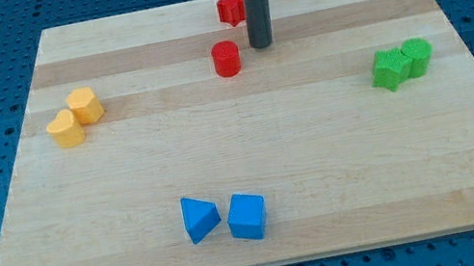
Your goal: Move the red circle bottom left to the red star
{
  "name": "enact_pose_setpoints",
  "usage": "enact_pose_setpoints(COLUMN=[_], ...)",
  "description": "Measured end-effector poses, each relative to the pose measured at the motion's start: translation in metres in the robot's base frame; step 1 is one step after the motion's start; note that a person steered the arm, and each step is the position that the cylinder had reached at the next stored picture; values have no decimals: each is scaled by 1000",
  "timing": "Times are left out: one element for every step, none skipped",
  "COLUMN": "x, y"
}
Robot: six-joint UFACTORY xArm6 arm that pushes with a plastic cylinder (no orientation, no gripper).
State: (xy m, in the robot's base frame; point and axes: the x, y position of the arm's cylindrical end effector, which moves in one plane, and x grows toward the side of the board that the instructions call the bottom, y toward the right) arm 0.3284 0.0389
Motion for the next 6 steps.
enact_pose_setpoints(x=[40,66,66,60,42,38], y=[-40,-86,-84,-49,-45,-46])
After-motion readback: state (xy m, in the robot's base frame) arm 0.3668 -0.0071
